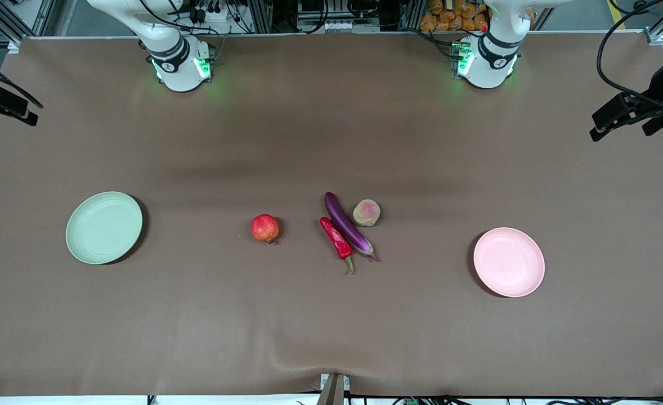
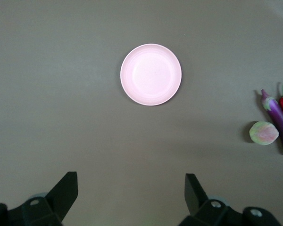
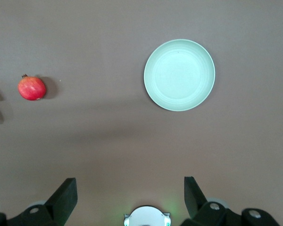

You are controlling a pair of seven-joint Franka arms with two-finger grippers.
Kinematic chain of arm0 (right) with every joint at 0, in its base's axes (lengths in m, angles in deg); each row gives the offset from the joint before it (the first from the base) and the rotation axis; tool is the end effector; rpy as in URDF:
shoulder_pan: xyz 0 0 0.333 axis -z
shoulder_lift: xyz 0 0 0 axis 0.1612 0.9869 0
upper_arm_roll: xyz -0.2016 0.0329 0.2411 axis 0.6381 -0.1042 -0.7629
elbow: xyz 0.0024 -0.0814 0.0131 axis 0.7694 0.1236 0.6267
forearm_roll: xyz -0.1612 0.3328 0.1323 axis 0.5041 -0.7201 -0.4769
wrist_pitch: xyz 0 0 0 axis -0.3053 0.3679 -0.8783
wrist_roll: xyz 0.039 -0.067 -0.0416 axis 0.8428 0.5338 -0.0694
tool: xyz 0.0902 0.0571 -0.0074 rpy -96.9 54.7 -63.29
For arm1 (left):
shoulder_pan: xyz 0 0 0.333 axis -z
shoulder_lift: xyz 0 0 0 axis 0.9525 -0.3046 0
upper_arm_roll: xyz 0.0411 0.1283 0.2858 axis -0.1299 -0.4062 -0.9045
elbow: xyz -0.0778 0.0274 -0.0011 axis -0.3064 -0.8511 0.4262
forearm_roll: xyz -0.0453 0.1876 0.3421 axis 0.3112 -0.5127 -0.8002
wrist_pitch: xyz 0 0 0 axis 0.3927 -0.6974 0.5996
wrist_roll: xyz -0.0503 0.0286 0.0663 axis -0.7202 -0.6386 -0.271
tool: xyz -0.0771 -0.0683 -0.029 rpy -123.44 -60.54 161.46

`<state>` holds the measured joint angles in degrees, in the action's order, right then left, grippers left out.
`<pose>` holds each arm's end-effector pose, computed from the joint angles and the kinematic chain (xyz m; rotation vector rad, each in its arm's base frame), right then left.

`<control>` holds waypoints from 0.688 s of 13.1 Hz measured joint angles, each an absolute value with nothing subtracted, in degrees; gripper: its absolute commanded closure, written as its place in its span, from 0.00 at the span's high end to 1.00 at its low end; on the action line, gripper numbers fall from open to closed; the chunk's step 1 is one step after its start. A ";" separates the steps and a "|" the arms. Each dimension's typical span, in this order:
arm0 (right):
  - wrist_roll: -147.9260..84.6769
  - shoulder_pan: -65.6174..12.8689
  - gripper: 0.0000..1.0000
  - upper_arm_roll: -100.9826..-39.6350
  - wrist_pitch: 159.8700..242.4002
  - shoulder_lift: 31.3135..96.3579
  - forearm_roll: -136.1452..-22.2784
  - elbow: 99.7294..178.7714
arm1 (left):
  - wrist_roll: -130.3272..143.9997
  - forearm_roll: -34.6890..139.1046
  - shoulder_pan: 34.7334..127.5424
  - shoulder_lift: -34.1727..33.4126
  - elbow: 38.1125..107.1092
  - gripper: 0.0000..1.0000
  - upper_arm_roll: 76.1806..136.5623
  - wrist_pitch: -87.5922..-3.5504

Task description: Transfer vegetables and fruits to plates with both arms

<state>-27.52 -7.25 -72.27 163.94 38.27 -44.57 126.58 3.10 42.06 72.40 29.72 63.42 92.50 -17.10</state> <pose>0.5193 -0.0459 0.6579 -3.0882 0.1139 0.1559 0.5258 -0.0410 0.6614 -3.1166 -0.1566 -0.0740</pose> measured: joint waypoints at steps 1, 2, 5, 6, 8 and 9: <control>-27.52 -7.68 1.00 -72.32 164.30 38.36 -44.58 126.70 | 3.10 41.95 72.60 29.79 63.34 1.00 92.57 -16.70; -27.52 -7.93 1.00 -72.39 164.95 38.42 -44.62 127.04 | 3.10 41.95 72.69 29.80 63.04 1.00 92.58 -16.10; -28.20 -8.50 1.00 -72.46 166.21 38.77 -44.73 127.58 | 3.10 41.77 72.60 29.84 61.51 1.00 92.40 -15.00; -28.67 -8.50 1.00 -72.44 166.29 38.82 -44.75 127.70 | 3.10 41.77 72.54 29.84 60.70 1.00 92.37 -14.76; -29.38 -8.52 1.00 -72.42 166.31 38.86 -44.78 128.04 | 3.10 41.77 72.61 29.86 59.30 1.00 92.47 -13.34; -29.45 -8.67 1.00 -72.43 166.31 38.90 -44.85 128.22 | 3.10 41.77 72.62 29.86 59.11 1.00 92.47 -12.41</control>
<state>-29.45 -8.67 -72.43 166.31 38.90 -44.85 128.22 3.10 41.77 72.62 29.86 59.11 92.47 -12.41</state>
